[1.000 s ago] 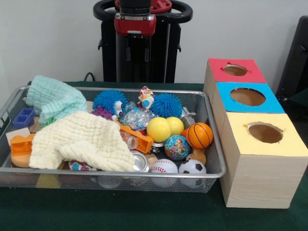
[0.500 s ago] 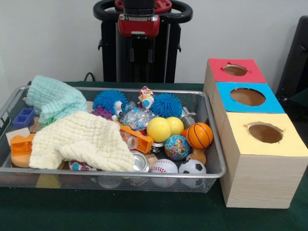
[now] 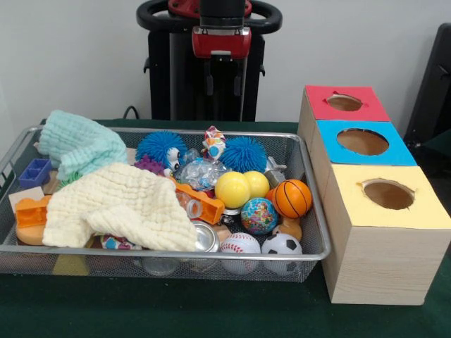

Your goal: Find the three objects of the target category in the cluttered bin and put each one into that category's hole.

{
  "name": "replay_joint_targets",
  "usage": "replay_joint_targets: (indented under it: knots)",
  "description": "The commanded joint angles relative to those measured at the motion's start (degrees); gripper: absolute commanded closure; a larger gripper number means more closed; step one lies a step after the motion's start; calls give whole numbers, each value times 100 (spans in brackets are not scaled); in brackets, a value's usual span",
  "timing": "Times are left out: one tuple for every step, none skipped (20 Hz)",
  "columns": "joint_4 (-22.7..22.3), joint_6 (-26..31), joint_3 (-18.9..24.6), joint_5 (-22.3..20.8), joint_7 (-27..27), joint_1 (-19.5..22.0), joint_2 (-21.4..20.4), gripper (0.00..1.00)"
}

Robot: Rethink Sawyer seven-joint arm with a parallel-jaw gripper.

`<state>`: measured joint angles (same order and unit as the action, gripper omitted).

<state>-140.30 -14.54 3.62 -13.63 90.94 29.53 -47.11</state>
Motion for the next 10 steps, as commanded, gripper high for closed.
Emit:
replay_joint_targets:
  knots:
    - [257, -233, -141, 398, 1409, -148, 168, 0]
    - [265, -340, -154, 382, 1430, -154, 243, 0]
    - [281, -414, -147, 341, 1435, -131, 309, 0]
    - [307, -446, -144, 297, 1419, -107, 355, 0]
    - [292, -484, -165, 270, 1423, -100, 367, 0]
    - [277, -521, -185, 243, 1427, -93, 378, 0]
    - [257, -572, -170, 236, 1463, -81, 403, 0]
    - [237, -622, -154, 229, 1500, -69, 428, 0]
    - [219, -611, -143, 244, 1514, -77, 407, 0]
    - [215, -496, -133, 278, 1489, -86, 335, 0]
